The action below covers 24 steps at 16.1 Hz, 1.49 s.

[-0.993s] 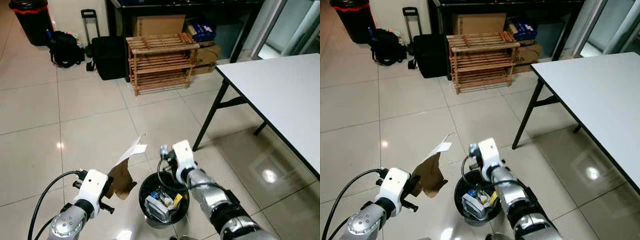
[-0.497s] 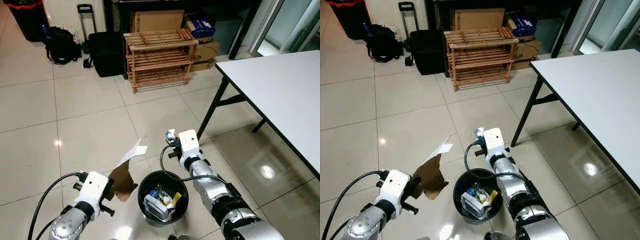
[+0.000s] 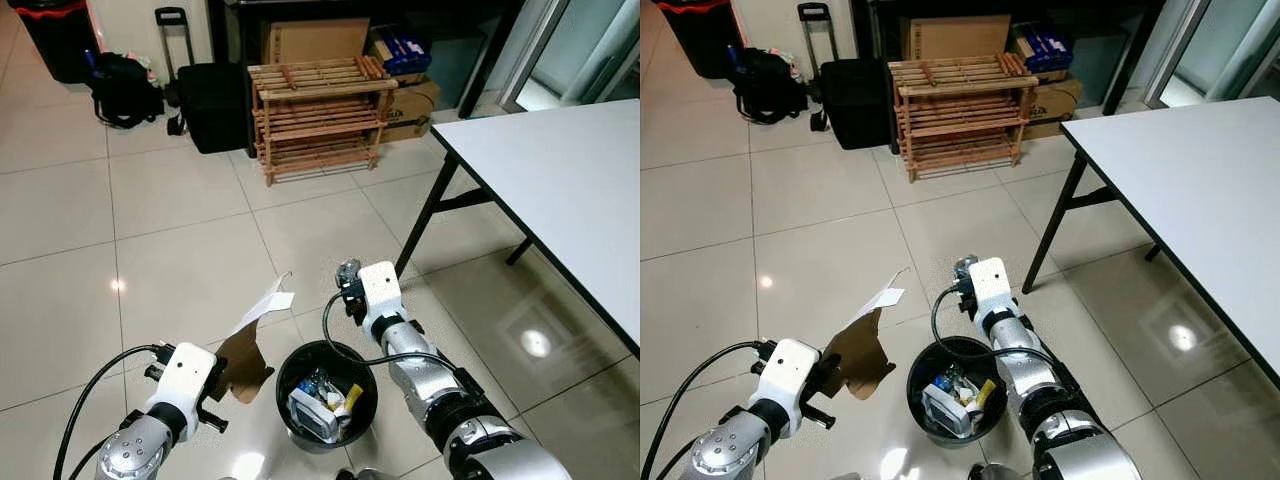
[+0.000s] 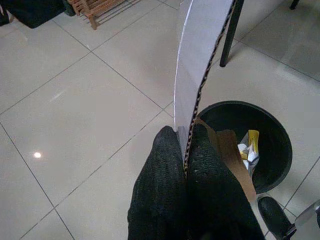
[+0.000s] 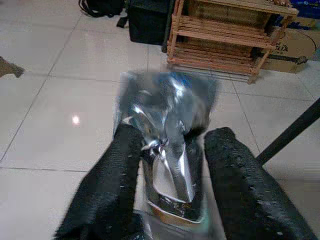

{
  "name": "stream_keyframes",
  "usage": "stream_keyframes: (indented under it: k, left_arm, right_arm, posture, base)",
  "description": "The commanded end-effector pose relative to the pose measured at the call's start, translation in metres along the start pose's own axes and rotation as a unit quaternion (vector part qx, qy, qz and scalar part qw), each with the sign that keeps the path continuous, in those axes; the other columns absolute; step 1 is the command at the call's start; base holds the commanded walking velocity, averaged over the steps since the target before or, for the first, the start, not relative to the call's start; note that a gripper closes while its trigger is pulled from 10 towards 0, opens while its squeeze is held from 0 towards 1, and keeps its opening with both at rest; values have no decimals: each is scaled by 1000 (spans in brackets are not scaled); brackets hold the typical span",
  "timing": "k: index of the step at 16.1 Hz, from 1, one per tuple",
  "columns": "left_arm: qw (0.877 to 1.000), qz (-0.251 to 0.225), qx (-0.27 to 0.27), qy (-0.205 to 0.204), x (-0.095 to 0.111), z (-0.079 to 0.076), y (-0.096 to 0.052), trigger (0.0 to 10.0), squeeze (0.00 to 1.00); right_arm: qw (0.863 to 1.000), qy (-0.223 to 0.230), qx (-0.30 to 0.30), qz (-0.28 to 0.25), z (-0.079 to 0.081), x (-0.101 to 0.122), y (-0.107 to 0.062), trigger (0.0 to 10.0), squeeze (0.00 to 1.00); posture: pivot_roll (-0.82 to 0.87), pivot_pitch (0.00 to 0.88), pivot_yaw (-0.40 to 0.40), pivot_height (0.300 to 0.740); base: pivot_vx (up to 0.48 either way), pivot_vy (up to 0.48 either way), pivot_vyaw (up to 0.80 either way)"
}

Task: Picking trash to rubbish bin

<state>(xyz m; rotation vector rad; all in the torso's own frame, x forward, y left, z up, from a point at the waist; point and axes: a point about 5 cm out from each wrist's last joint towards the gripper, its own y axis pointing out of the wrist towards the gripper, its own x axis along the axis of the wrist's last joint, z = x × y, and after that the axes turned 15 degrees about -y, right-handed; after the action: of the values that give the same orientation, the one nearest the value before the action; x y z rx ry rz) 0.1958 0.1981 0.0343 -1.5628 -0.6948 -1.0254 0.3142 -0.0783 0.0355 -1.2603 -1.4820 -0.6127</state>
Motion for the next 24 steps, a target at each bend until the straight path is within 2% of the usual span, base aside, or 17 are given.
stream_keyframes:
  k: [1, 12, 14, 16, 17, 18, 19, 20, 22, 23, 24]
  left_arm:
    - [1000, 3, -6, 3, 1, -1, -2, 10000, 0]
    - [1000, 5, -6, 3, -1, -1, -2, 10000, 0]
    - [1000, 2, 4, 0, 0, 1, -1, 10000, 0]
    - [1000, -1, 18, -19, 1, 2, 8, 10000, 0]
    - [1000, 3, 11, -29, 0, -1, 17, 10000, 0]
    - [1000, 7, 3, -30, -1, -3, 22, 10000, 0]
    - [998, 34, -49, 14, -5, -19, 48, 10000, 0]
    - [997, 37, -62, 26, -4, -23, 54, 10000, 0]
    - [990, 33, -121, 62, 10, -39, 77, 10000, 0]
    - [982, 25, -167, 85, 22, -52, 89, 10000, 0]
    - [976, 24, -188, 104, 26, -58, 95, 10000, 0]
  right_arm:
    - [1000, -5, -8, -5, -6, 2, 1, 10000, 1000]
    - [1000, -13, -16, 16, -9, -17, -9, 10000, 1000]
    - [999, -9, -30, 18, -15, -22, -14, 10000, 1000]
    - [999, -1, -45, 20, -23, -28, -21, 10000, 1000]
    - [998, 5, -51, 24, -28, -33, -27, 10000, 651]
    - [998, 11, -55, 27, -29, -36, -30, 10000, 161]
    - [997, 15, -70, 32, -38, -45, -47, 10000, 0]
    - [997, 16, -73, 30, -41, -46, -51, 10000, 0]
    - [996, 6, -88, 32, -48, -49, -69, 10000, 0]
    - [994, 4, -103, 36, -53, -49, -82, 10000, 0]
    - [993, 4, -112, 38, -56, -48, -89, 10000, 0]
  posture:
    - [82, 107, -72, 740]
    - [76, 106, -66, 740]
    - [70, 105, -67, 740]
    - [65, 104, -69, 740]
    - [56, 104, -67, 740]
    - [44, 103, -65, 740]
    - [20, 100, -56, 740]
    - [5, 97, -51, 740]
    - [-28, 94, -31, 740]
    - [-53, 95, -15, 740]
    - [-65, 97, -9, 740]
  base:
    - [0, 0, 0]
    - [0, 0, 0]
    - [0, 0, 0]
    - [0, 0, 0]
    - [0, 0, 0]
    - [0, 0, 0]
    - [0, 0, 0]
    - [0, 0, 0]
    - [0, 0, 0]
    - [0, 0, 0]
    - [0, 0, 0]
